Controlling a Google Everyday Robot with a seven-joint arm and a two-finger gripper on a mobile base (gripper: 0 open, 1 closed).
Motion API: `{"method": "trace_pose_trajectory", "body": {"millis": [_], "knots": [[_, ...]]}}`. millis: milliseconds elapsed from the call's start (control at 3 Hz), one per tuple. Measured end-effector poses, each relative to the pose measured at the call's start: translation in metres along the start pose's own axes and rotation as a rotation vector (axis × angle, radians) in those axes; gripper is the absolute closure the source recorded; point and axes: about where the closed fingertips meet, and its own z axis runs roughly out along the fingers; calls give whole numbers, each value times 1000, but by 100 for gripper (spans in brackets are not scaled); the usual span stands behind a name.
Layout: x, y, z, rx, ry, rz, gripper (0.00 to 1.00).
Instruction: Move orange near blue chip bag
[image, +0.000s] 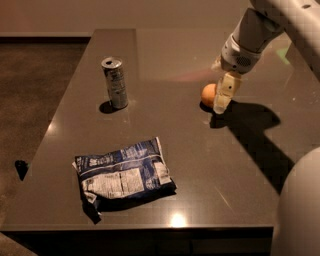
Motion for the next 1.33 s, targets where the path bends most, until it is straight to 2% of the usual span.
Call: {"method": "trace_pose_trajectory", "body": {"millis": [333,667,1000,1333], "knots": [[4,3,10,-29,10,5,17],[3,8,11,-40,26,-8,41],[-7,16,1,-37,16,-16,64],[-25,35,-15,-26,-19,-14,87]]}}
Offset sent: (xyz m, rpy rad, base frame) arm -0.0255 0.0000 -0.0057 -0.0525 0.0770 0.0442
